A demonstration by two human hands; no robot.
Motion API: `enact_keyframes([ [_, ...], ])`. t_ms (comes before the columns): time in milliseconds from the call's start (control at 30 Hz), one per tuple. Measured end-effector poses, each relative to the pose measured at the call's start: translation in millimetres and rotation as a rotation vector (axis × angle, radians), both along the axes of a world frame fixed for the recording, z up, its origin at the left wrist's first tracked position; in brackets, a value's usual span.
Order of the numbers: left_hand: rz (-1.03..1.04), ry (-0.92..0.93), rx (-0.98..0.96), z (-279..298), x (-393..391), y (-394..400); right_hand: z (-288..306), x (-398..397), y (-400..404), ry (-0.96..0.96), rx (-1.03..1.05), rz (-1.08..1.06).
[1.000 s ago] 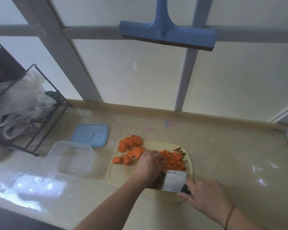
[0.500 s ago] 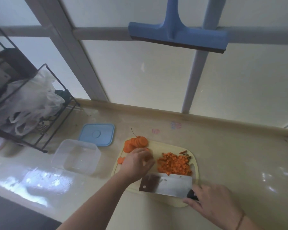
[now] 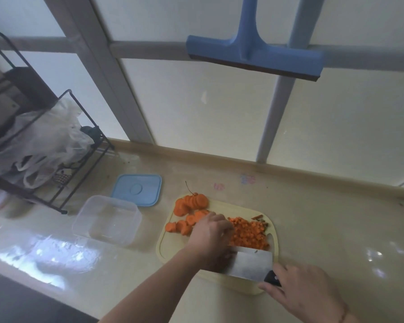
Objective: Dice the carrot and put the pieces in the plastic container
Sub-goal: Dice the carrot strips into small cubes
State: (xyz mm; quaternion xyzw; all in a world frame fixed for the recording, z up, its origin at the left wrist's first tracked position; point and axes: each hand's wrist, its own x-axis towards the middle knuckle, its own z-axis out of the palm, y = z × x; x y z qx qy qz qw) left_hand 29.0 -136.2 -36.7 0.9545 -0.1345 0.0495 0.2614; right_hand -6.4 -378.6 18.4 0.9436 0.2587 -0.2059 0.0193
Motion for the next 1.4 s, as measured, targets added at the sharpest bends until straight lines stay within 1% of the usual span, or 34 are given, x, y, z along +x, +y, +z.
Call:
enact_keyframes([
  [33,0.037,-0.013,0.031,2,6,6,0,0,1,0.01,-0.005,-0.014],
  [100,0.081,0.03,0.188,10,21,21,0,-3,2,0.03,-0.004,-0.032],
  [200,0.03,0.146,0.568,22,45,34,-6,-5,0,0.06,0.007,-0.044],
  [267,0.004,0.184,0.761,28,54,33,-11,-3,-3,0.069,0.004,-0.053],
  [367,0.013,0.24,0.888,29,60,32,-9,-2,-5,0.055,0.028,-0.083],
  [467,-0.016,0.216,0.918,25,64,37,-6,-3,-2,0.06,0.012,-0.084],
  [567,-0.014,0.198,0.851,17,70,44,-8,-6,-3,0.089,-0.014,-0.089],
  [600,-0.015,0.179,0.815,17,71,45,-11,-7,-5,0.069,-0.037,-0.081],
  [667,-0.027,0.122,0.7,20,70,46,-10,-10,-8,0.021,-0.019,-0.109],
  [733,0.001,0.063,0.492,27,59,48,-14,-18,-9,-0.001,0.052,-0.121],
  [767,0.038,0.033,0.338,29,49,50,-17,-19,-10,0.029,0.057,-0.1],
  [800,0.093,-0.001,0.169,30,35,53,-28,-22,-18,0.002,0.133,-0.133],
  [833,0.163,-0.036,0.013,29,19,56,-35,-27,-23,0.026,0.263,-0.195],
  [867,0.24,-0.081,-0.114,25,2,58,-47,-32,-27,0.03,0.341,-0.249],
  [933,0.383,-0.178,-0.276,8,-34,60,-60,-46,-27,0.001,0.435,-0.295],
  [1000,0.441,-0.176,-0.314,-11,-65,55,-61,-56,-14,0.02,0.548,-0.443],
  [1033,0.436,-0.161,-0.294,-20,-77,52,-52,-61,-5,0.162,0.587,-0.533],
  [1067,0.412,-0.144,-0.263,-29,-85,48,-53,-62,1,0.293,0.629,-0.577],
  [1100,0.372,-0.123,-0.229,-37,-92,43,-51,-62,6,0.475,0.658,-0.624],
  [1133,0.325,-0.098,-0.205,-44,-97,39,-50,-60,12,0.563,0.652,-0.657],
  [1167,0.281,-0.072,-0.195,-49,-99,35,-45,-56,17,0.597,0.605,-0.617],
  [1200,0.249,-0.049,-0.191,-53,-101,32,-44,-53,16,0.589,0.568,-0.563],
  [1267,0.205,-0.041,-0.192,-60,-101,26,-43,-49,16,0.587,0.544,-0.526],
  [1400,0.159,-0.126,-0.179,-65,-97,13,-40,-46,19,0.636,0.593,-0.732],
])
